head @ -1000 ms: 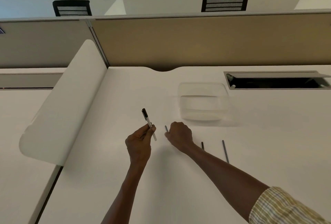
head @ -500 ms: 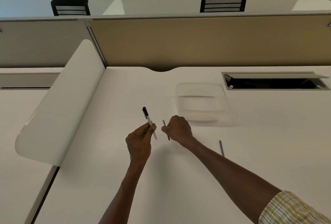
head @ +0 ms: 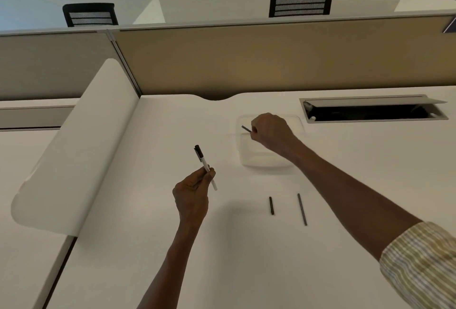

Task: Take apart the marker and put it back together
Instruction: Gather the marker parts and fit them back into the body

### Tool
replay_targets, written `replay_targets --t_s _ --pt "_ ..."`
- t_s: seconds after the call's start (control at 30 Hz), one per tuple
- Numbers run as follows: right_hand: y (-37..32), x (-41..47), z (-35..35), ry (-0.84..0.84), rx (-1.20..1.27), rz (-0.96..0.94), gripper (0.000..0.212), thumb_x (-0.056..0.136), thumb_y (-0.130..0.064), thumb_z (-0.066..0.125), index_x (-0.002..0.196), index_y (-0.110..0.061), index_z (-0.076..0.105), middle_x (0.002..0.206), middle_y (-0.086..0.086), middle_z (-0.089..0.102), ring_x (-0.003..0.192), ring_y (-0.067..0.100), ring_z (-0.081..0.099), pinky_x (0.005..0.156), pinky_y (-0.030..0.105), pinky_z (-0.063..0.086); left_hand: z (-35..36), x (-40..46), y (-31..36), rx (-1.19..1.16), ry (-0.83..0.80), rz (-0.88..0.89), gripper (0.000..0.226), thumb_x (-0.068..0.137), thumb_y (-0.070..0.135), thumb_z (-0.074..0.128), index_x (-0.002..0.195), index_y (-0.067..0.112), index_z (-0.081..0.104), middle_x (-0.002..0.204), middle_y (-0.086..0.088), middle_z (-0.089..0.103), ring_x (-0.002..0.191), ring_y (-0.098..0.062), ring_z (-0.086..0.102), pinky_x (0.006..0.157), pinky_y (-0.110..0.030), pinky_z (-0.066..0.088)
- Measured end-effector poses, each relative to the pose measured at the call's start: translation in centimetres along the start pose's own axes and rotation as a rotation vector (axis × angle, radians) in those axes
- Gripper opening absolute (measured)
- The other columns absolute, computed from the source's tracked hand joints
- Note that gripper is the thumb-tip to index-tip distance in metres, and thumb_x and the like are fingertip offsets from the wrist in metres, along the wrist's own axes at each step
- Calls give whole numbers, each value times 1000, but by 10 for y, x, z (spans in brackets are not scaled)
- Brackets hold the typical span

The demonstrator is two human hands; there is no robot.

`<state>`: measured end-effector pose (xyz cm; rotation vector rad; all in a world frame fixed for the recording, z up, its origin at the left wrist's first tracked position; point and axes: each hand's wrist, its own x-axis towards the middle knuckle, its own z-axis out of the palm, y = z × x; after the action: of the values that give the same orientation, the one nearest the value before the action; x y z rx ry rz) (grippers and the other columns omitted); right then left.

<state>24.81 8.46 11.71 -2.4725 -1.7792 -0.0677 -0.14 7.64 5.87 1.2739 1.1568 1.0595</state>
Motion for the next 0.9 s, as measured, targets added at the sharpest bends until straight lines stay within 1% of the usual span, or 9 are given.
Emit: replay_targets --t_s 0.17,0.27,0.33,0.4,0.5,0.6,0.67,0.73,0.9 --pt "34 13 31 -95 -110 -117 10 89 -15 57 84 -9 64 90 10 64 77 30 62 57 31 34 4 3 -2 27 11 -19 12 81 19 79 92 23 79 78 20 76 64 3 63 56 -7 42" --pt "46 19 45 -134 -146 -173 19 88 -17 64 73 -13 54 89 9 63 69 27 55 57 31 34 7 5 -2 27 7 -16 13 81 16 79 94 19 79 82 20 76 81 5 70 66 -5 45" --pt "49 23 51 -156 -160 -209 29 87 -16 66 67 -15 45 86 10 63 64 26 47 56 31 33 9 7 -1 37 5 -15 13 81 15 78 94 18 79 82 21 76 81 7 69 66 -5 45" --pt "48 25 55 -176 -189 -234 24 88 -13 63 67 -13 51 86 10 63 65 28 51 57 31 33 10 11 0 47 2 -13 13 82 15 78 93 21 79 79 22 76 75 9 67 64 -5 45" --pt "48 27 59 -200 -249 -269 12 90 -11 60 80 -7 65 89 9 63 76 32 62 58 31 35 12 15 3 38 7 -6 14 81 14 78 94 19 79 81 16 77 65 10 64 59 -3 43" --pt "48 27 59 -231 -267 -276 11 89 -10 61 78 -7 62 89 10 63 78 32 63 59 31 36 16 16 6 37 5 4 14 82 13 78 96 15 79 85 19 77 76 8 69 64 -3 45" --pt "47 28 56 -238 -220 -226 12 88 -6 59 76 -8 58 92 10 64 80 31 63 61 32 41 18 15 8 37 -1 9 15 82 12 78 97 12 79 85 21 76 86 6 70 71 -4 46" --pt "47 28 51 -214 -123 -157 10 89 -6 57 80 -6 60 96 10 64 84 32 63 65 33 42 19 13 11 42 -8 17 16 82 11 78 98 10 79 86 20 76 89 5 70 74 -4 47" --pt "39 16 32 -49 93 -59 18 96 -21 56 90 -10 69 94 5 65 84 26 63 63 29 39 22 6 20 13 -31 25 15 82 12 78 97 14 79 88 18 77 91 3 71 75 -6 48"
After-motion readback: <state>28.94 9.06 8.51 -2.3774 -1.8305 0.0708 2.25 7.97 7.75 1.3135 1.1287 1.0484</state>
